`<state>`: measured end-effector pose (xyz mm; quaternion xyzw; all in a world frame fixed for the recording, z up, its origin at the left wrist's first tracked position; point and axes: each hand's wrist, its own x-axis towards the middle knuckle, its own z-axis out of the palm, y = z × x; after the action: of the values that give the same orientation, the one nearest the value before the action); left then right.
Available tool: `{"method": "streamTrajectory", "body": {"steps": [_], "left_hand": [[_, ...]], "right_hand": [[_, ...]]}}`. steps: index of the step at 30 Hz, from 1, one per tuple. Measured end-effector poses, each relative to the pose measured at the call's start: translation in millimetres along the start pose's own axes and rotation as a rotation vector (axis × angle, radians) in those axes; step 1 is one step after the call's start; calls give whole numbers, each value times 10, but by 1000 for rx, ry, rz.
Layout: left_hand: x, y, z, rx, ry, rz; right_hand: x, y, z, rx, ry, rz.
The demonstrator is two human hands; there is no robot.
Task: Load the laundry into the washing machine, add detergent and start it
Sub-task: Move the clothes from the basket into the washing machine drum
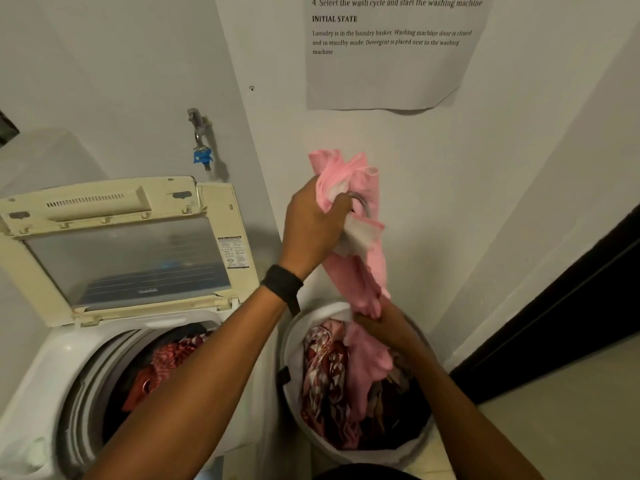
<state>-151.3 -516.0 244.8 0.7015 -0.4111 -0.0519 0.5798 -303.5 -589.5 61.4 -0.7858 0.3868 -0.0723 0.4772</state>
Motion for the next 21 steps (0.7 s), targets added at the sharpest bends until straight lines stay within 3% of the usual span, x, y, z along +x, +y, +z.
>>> {"method": "streamTrajectory", "body": {"steps": [2,4,6,8,13,15,19,21], "left_hand": [[40,-178,-144,245,19,65],[2,-368,-191,530,-86,107],[-130,-522,-128,647,-219,76],[-284,-625,-39,572,-301,46],[-548,-754,-4,-100,-592,-159],[-599,-827,36,-64,-634,-158],[-632,-876,262,-17,-403,-157],[-641,-879,330,-34,-309,-196]], "right_hand": [[13,-5,-147,-58,84,-76],[-29,-207,-326,-43,131,-170],[-148,-522,-399,-5,188,-292],[-194,-777,-474,38,243,-363],[12,-1098,-604,32,161,-316],[89,-1041,-583,85,114,-296],[88,-941,-546,111,-51,-399],[103,-890,-526,57,-48,-474]]}}
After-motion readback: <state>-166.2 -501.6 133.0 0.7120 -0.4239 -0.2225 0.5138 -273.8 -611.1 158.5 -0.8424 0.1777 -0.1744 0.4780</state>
